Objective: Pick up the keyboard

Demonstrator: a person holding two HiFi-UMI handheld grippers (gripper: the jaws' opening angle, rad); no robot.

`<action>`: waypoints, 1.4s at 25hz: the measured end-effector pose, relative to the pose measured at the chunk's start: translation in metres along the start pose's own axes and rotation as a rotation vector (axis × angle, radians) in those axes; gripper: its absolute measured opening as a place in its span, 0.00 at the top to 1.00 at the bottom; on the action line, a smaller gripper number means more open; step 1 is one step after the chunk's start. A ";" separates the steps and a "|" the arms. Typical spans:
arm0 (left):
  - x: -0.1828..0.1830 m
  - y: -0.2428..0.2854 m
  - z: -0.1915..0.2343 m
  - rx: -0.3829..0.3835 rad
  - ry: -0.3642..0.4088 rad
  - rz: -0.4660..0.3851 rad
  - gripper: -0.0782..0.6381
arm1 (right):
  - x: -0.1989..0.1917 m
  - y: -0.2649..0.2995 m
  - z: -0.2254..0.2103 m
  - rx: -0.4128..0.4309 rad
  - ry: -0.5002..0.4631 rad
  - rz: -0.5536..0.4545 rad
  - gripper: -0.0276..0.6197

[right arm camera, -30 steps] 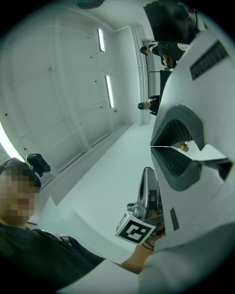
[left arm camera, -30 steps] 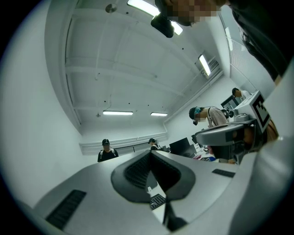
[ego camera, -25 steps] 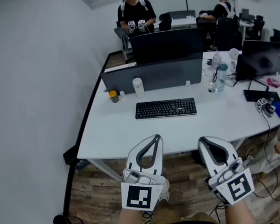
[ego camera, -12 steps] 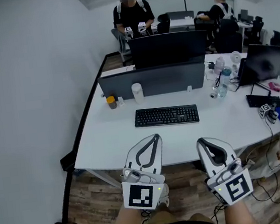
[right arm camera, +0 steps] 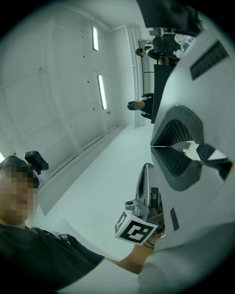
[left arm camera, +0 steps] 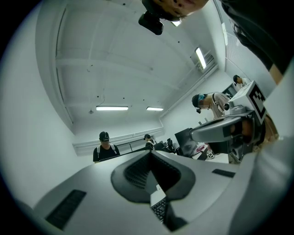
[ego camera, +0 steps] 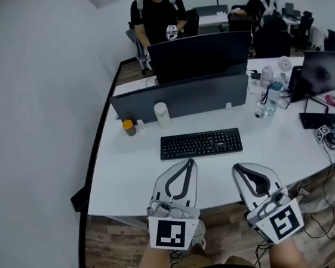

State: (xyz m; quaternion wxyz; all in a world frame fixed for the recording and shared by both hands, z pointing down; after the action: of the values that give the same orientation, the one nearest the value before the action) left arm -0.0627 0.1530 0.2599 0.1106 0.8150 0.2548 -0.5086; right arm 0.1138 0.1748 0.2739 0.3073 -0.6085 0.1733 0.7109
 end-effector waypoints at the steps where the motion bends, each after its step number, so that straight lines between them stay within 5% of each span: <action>1: -0.003 0.007 0.004 -0.009 -0.003 0.002 0.88 | -0.001 0.007 -0.004 -0.009 0.010 -0.004 0.91; 9: -0.022 0.061 0.038 -0.057 -0.008 0.002 0.88 | -0.010 0.065 -0.032 0.022 0.029 -0.007 0.91; 35: -0.099 0.164 0.124 -0.156 -0.055 0.025 0.88 | -0.057 0.198 -0.087 -0.110 0.057 0.068 0.91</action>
State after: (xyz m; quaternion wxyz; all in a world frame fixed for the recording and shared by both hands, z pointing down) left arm -0.1068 -0.0701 0.2783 0.1871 0.7927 0.2806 -0.5078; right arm 0.0558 -0.0408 0.2871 0.2440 -0.6380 0.1633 0.7119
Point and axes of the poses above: the fingertips, and each gripper's own axes: y forward along the fingers, z to its left, x out of its top, the point moved 8 cm from there along -y, backward along the fingers, and after that the axes turned 5 degrees about z, right-handed, at the moved point
